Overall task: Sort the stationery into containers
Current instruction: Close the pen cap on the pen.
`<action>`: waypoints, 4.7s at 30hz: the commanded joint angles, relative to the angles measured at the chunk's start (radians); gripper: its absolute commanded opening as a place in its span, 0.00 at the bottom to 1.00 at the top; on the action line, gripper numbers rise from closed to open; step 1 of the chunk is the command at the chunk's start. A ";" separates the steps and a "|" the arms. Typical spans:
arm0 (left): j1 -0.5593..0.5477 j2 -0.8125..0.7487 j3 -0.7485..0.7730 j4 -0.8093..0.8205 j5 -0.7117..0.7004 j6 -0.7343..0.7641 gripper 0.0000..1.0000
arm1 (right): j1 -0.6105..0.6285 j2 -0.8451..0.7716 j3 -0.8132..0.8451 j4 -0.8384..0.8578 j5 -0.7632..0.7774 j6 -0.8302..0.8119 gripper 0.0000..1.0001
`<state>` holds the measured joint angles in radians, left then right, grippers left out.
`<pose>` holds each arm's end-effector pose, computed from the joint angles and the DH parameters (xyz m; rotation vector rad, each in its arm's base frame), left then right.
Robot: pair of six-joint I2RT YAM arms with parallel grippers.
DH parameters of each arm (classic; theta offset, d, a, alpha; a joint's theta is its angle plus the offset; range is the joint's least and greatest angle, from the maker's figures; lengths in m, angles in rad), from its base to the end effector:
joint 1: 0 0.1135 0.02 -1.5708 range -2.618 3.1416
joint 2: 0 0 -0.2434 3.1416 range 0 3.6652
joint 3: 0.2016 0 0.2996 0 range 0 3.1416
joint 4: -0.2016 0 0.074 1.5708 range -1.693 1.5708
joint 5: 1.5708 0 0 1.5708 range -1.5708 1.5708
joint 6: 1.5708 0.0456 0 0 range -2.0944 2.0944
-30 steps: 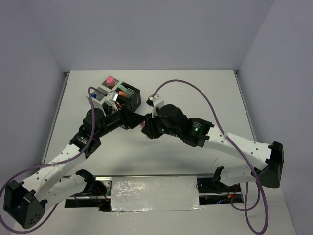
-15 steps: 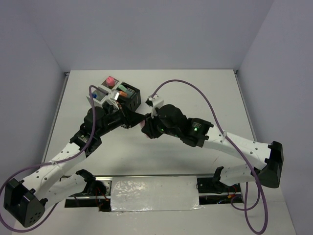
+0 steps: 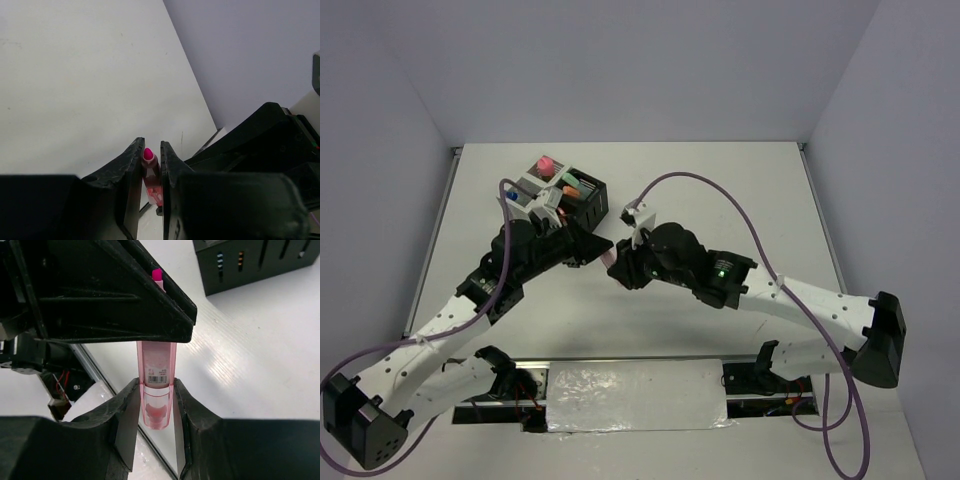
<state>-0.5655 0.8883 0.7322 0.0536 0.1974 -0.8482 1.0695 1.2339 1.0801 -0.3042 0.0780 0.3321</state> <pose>0.2349 -0.1597 0.3039 -0.0953 1.8237 -1.2030 0.1694 0.3017 0.3047 -0.7168 1.9982 0.7878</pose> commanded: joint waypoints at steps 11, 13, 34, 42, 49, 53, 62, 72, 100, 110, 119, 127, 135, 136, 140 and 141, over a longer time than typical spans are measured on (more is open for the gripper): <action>0.050 -0.066 -0.019 0.233 -0.049 -0.094 0.00 | 0.014 -0.221 -0.178 0.016 0.036 0.149 1.00; 0.049 -0.065 -0.033 0.273 -0.020 -0.110 0.00 | 0.009 -0.235 -0.198 0.100 0.008 0.208 1.00; 0.021 -0.066 -0.203 0.569 0.112 -0.249 0.00 | -0.175 -0.127 -0.273 0.695 -0.397 0.657 0.63; 0.018 -0.066 -0.218 0.572 0.139 -0.253 0.00 | -0.187 -0.096 -0.275 0.740 -0.385 0.674 0.44; 0.018 -0.089 -0.244 0.542 0.131 -0.242 0.09 | -0.203 -0.093 -0.273 0.764 -0.382 0.650 0.16; 0.016 -0.098 -0.206 0.427 0.093 -0.203 0.68 | -0.204 -0.080 -0.256 0.729 -0.394 0.621 0.02; 0.015 -0.098 -0.125 0.266 0.030 -0.305 0.99 | -0.221 -0.051 -0.230 0.663 -0.389 0.564 0.00; -0.034 -0.118 -0.217 0.390 -0.001 -0.537 0.99 | -0.218 0.027 -0.148 0.672 -0.454 0.481 0.00; -0.056 -0.155 -0.229 0.454 -0.131 -0.657 0.99 | -0.171 0.073 -0.080 0.635 -0.517 0.372 0.00; -0.054 -0.212 -0.139 0.221 -0.274 -0.487 0.99 | -0.164 -0.014 -0.112 0.556 -0.475 0.367 0.00; -0.053 -0.246 -0.094 0.184 -0.322 -0.365 0.91 | -0.164 -0.042 -0.151 0.533 -0.469 0.390 0.00; -0.051 -0.242 -0.119 0.218 -0.331 -0.347 0.79 | -0.163 -0.068 -0.174 0.516 -0.463 0.390 0.00; -0.051 -0.279 -0.126 0.173 -0.372 -0.319 0.53 | -0.164 -0.103 -0.180 0.488 -0.462 0.383 0.00; -0.051 -0.281 -0.126 0.175 -0.369 -0.316 0.50 | -0.164 -0.106 -0.181 0.488 -0.462 0.384 0.00; -0.051 -0.272 -0.137 0.189 -0.360 -0.318 0.38 | -0.164 -0.103 -0.175 0.507 -0.480 0.387 0.00; -0.051 -0.269 -0.140 0.193 -0.355 -0.318 0.32 | -0.164 -0.102 -0.172 0.510 -0.489 0.389 0.00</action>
<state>-0.6170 0.6193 0.6018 0.2028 -0.1551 -1.1885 0.8989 1.1618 0.9009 0.1734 -0.3840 0.7200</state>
